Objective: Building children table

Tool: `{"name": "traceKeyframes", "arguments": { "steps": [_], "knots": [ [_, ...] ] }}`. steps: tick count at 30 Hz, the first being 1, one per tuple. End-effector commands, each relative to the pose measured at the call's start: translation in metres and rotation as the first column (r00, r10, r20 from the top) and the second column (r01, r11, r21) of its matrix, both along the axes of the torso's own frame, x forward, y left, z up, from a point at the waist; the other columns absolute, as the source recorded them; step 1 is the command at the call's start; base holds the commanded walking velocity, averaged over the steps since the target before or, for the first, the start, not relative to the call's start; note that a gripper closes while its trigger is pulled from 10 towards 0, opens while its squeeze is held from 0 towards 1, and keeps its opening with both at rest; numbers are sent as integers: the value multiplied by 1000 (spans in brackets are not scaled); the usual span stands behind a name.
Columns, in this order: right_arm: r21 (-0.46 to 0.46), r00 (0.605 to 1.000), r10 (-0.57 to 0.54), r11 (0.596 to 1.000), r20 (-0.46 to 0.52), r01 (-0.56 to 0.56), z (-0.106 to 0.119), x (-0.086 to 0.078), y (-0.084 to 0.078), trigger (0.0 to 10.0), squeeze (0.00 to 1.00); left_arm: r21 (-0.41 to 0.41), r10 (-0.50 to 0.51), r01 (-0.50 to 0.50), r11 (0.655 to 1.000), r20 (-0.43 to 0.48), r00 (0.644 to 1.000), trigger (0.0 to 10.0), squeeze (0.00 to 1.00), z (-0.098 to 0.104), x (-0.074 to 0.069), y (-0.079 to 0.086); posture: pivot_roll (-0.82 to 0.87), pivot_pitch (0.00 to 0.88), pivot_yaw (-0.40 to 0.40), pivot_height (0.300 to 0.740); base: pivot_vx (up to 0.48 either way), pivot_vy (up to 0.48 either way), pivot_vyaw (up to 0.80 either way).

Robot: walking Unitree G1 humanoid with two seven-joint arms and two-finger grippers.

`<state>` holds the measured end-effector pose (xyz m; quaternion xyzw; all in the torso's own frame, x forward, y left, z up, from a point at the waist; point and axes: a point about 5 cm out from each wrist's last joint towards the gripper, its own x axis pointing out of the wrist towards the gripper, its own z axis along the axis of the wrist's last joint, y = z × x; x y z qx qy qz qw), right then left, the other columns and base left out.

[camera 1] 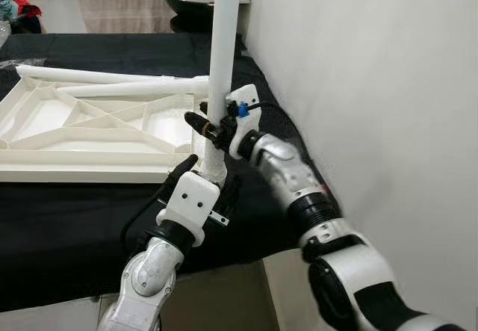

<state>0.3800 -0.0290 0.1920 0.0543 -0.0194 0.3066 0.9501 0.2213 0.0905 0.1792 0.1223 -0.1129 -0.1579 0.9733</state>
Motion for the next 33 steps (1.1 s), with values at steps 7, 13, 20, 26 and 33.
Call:
{"name": "traceKeyframes", "arguments": {
  "steps": [7, 13, 20, 26, 33],
  "knots": [
    [2, 628, -772, 631, -96, 776, -16, 0, -79, 0, 0, 15, 7, -7, 1000, -2, 1000, 10000, 0, -3, 0, 1, 82, 31, -111, 740, 0, 0, 0],
    [23, 705, -706, 705, -70, 709, -11, -4, -54, 10000, 0, 17, 5, -5, 1000, -5, 1000, 10000, 0, -3, 0, 1, 78, 29, -108, 740, 0, 0, 0],
    [4, 829, -550, 834, 103, 552, -1, -11, -27, 10000, 0, 15, 6, -6, 1000, -10, 1000, 10000, 0, -4, 0, 1, 76, 30, -108, 740, 0, 0, 0],
    [4, 922, -385, 923, 45, 385, -13, -18, -15, 10000, 1000, 16, 2, -2, 1000, -8, 1000, 10000, 0, -4, 1, 0, 77, 28, -111, 740, 0, 0, 0],
    [-50, 1000, 1, 999, -20, -2, -17, -9, -18, 10000, 0, 11, -2, 2, 1000, -8, 1000, 10000, 0, -4, 0, -1, 78, 28, -116, 740, 0, 0, 0]
  ]
}}
